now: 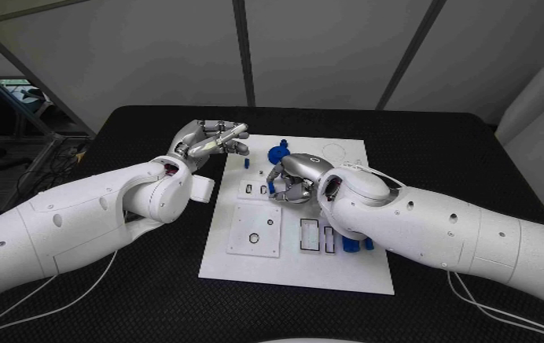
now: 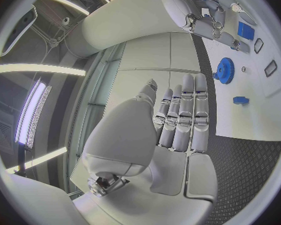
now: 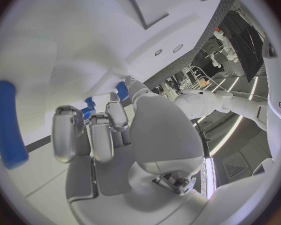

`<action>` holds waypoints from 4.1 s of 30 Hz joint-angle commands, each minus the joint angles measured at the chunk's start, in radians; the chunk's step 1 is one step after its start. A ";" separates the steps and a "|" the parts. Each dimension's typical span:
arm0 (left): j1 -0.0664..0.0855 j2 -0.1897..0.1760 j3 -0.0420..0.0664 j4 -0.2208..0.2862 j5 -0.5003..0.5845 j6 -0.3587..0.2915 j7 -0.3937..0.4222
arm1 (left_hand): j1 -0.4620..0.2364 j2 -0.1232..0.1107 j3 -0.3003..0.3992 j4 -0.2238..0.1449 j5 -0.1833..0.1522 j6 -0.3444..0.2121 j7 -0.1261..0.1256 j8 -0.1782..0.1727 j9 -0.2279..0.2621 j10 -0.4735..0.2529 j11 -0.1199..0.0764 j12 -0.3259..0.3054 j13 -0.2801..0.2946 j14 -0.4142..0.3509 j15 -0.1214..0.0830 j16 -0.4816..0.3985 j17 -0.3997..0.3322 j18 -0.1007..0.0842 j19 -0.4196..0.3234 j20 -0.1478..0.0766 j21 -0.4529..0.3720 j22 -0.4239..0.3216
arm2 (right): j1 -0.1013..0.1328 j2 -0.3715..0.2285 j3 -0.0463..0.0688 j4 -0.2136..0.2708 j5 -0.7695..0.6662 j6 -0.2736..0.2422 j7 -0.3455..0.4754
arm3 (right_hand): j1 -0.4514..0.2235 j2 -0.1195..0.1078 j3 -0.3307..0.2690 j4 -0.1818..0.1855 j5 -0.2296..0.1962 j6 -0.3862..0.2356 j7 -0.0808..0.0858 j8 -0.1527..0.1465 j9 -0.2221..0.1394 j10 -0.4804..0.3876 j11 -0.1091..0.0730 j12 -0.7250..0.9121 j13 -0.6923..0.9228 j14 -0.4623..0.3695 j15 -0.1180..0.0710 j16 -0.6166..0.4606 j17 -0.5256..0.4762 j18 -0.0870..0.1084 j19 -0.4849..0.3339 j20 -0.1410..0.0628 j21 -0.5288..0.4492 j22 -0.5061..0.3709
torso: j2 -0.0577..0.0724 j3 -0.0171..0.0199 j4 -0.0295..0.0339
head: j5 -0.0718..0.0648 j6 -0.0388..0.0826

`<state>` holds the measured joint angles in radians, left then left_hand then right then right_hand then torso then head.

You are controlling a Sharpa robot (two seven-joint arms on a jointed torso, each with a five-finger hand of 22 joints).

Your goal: Assemble the parts on the task board

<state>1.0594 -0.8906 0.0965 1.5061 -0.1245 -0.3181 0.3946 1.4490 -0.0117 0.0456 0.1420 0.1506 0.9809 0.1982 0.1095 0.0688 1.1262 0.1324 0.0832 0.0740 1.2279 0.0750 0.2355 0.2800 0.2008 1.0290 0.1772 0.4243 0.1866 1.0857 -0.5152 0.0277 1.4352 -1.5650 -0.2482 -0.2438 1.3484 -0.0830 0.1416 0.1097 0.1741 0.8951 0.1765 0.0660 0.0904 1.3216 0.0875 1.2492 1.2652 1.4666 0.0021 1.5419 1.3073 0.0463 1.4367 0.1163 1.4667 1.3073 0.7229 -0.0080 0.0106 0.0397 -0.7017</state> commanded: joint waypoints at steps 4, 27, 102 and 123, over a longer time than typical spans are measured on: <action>0.002 0.002 0.001 0.000 -0.005 0.014 -0.010 | -0.003 0.003 0.005 -0.001 -0.007 0.002 0.007 -0.007 -0.001 -0.001 0.008 -0.005 0.002 -0.006 0.002 -0.004 0.001 -0.020 -0.007 0.003 0.001 0.001 | -0.001 -0.006 -0.001 0.007 0.001 -0.055 0.000 | -0.004 -0.007 -0.009 0.001 0.001 -0.008 0.001 -0.001 -0.002 -0.007 0.001 -0.005 -0.003 0.087 0.010 -0.005 0.188 0.004 -0.006 0.003 -0.008 0.038 | 0.000 0.0002 -0.0001 | -0.001 0.001; 0.002 0.013 0.001 -0.035 -0.048 0.014 -0.060 | -0.013 -0.001 -0.001 0.002 -0.007 0.006 0.007 -0.009 0.001 0.008 0.006 -0.004 0.006 0.017 -0.003 0.007 0.014 -0.018 0.005 0.001 0.009 0.005 | 0.001 -0.196 0.001 0.169 0.294 -0.238 0.385 | 0.020 -0.004 -0.034 0.006 0.020 0.000 -0.001 0.030 0.004 -0.022 0.001 -0.013 -0.021 0.074 0.012 -0.030 0.141 0.020 -0.054 0.007 -0.050 -0.036 | -0.017 -0.0012 -0.0032 | 0.012 0.033; 0.264 0.339 -0.200 -0.250 -0.883 0.562 -0.932 | -0.243 0.078 -0.248 0.144 -0.029 0.012 -0.117 0.293 0.306 0.130 -0.125 0.977 0.901 0.338 -0.131 1.322 1.276 -0.155 0.463 -0.128 1.004 1.150 | 0.087 -0.261 0.061 -0.059 0.841 -0.153 0.529 | 0.076 -0.023 0.099 0.035 0.046 0.087 0.037 -0.003 -0.020 -0.170 0.061 -1.186 -1.203 -0.269 0.100 -1.480 -1.135 0.137 -0.433 0.094 -1.217 -1.159 | -0.074 0.0177 -0.0094 | 0.018 -0.052; 0.263 0.362 -0.202 -0.269 -0.883 0.577 -0.933 | -0.217 0.085 -0.254 0.137 -0.026 0.007 -0.123 0.321 0.347 0.135 -0.130 0.991 0.915 0.339 -0.135 1.326 1.281 -0.157 0.466 -0.131 1.012 1.164 | 0.087 -0.252 0.061 -0.064 0.841 -0.145 0.526 | 0.075 -0.022 0.096 0.035 0.049 0.085 0.040 -0.003 -0.020 -0.173 0.063 -1.186 -1.203 -0.270 0.101 -1.480 -1.139 0.137 -0.431 0.095 -1.223 -1.163 | -0.073 0.0171 -0.0098 | 0.020 -0.059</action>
<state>1.3208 -0.5313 -0.1054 1.2425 -1.0015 0.2411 -0.5304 1.2191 0.0737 -0.2055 0.2826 0.1192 0.9899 0.0819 0.4270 0.4136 1.2551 0.0001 1.0686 0.9878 1.4653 -0.0552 1.5568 1.3077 0.0752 1.4649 0.0519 1.4331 1.3078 1.1704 -0.7679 0.0877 1.3702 -0.7273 -0.4022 0.2805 1.4353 -0.1062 0.2433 0.1448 0.2183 0.9805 0.2096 0.0693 0.0720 1.1538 0.1518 0.0655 0.0629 1.1953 0.0983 0.0661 0.1690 0.1788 0.9959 0.2108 0.2503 0.1456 0.6494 0.0095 0.0018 0.0596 -0.7603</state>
